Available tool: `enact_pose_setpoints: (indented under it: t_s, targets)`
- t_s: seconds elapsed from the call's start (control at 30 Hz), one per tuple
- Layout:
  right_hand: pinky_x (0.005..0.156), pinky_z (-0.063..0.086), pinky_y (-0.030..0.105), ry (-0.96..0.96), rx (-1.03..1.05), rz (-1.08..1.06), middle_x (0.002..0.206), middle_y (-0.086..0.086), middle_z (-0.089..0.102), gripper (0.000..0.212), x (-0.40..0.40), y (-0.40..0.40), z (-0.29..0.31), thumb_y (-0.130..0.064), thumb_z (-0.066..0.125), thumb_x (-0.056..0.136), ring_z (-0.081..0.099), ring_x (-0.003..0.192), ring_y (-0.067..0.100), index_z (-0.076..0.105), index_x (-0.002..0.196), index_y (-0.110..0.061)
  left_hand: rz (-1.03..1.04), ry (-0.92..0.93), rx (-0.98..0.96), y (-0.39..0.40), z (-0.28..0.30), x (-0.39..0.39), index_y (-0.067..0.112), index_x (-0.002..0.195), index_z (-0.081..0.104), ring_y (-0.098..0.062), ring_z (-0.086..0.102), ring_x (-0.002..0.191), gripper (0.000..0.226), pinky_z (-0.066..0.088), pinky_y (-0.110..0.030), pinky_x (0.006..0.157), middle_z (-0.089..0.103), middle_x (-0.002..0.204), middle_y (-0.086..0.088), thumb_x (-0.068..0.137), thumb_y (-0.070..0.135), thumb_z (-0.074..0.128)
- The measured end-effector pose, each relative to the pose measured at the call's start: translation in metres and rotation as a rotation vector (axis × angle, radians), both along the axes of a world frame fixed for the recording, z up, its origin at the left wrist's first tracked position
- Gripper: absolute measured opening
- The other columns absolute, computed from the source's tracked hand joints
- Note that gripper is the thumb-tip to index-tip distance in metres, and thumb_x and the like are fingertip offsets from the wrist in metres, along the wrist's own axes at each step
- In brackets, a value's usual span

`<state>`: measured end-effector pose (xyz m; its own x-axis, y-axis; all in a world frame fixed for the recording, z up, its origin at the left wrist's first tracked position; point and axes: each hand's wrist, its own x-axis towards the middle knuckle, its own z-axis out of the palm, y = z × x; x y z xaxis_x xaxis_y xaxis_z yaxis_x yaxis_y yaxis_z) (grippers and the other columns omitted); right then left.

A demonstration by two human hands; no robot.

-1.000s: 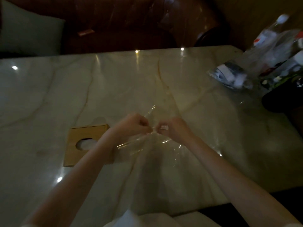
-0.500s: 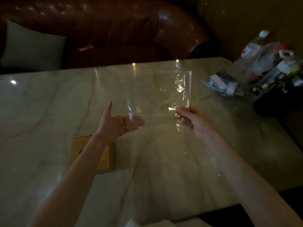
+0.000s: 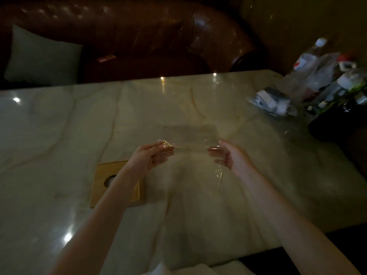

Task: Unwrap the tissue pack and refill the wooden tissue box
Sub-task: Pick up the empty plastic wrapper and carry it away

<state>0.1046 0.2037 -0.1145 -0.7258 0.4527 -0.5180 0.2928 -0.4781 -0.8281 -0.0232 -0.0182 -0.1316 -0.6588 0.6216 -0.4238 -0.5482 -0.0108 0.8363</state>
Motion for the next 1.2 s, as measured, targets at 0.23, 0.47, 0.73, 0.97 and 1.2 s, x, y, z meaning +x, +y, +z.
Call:
enact_pose_setpoints:
  t_s: [0.23, 0.47, 0.73, 0.97, 1.2]
  targets:
    - [0.051, 0.049, 0.015, 0.008, 0.408, 0.075, 0.059, -0.005, 0.073, 0.022, -0.002, -0.023, 0.010, -0.017, 0.057, 0.086, 0.067, 0.056, 0.004, 0.063, 0.104, -0.005, 0.012, 0.189, -0.123, -0.029, 0.020, -0.002, 0.019, 0.143, 0.017, -0.015, 0.071, 0.080, 0.063, 0.056, -0.021, 0.064, 0.074, 0.090, 0.002, 0.091, 0.014, 0.050]
    - [0.067, 0.046, 0.013, -0.042, 0.873, 0.261, 0.093, 0.010, 0.070, 0.033, 0.006, -0.059, 0.030, -0.002, 0.072, 0.072, 0.059, 0.072, 0.007, 0.066, 0.104, -0.006, -0.150, 0.790, -0.587, -0.056, 0.047, 0.002, 0.009, 0.114, 0.060, -0.018, 0.065, 0.091, 0.040, 0.046, -0.025, 0.084, 0.070, 0.090, -0.004, 0.075, 0.011, 0.071]
    - [0.070, 0.042, 0.015, 0.029, 0.809, 0.127, 0.080, 0.003, 0.066, 0.004, 0.008, -0.071, 0.060, -0.012, 0.072, 0.073, 0.059, 0.082, 0.012, 0.070, 0.073, -0.016, -0.072, 0.703, -0.474, -0.083, 0.060, 0.002, 0.021, 0.068, 0.068, -0.011, 0.056, 0.084, 0.008, 0.042, -0.019, 0.077, 0.064, 0.082, 0.003, 0.072, 0.016, 0.074]
    - [0.054, 0.056, 0.025, 0.188, 0.171, 0.276, 0.071, 0.005, 0.075, 0.014, -0.008, -0.074, 0.057, -0.012, 0.059, 0.083, 0.072, 0.065, 0.020, 0.070, 0.076, -0.014, -0.099, 0.056, 0.064, -0.117, 0.067, -0.004, 0.006, 0.081, 0.064, -0.023, 0.071, 0.084, 0.024, 0.057, -0.031, 0.074, 0.075, 0.088, -0.010, 0.071, 0.028, 0.060]
    - [0.044, 0.053, 0.022, 0.001, -0.049, 0.241, 0.058, 0.003, 0.073, 0.017, -0.032, -0.100, 0.027, -0.016, 0.060, 0.085, 0.069, 0.053, 0.014, 0.068, 0.071, -0.010, 0.034, -0.244, 0.105, -0.140, 0.042, 0.016, 0.007, 0.103, 0.064, -0.020, 0.071, 0.081, 0.043, 0.058, -0.026, 0.064, 0.071, 0.087, -0.011, 0.076, 0.038, 0.050]
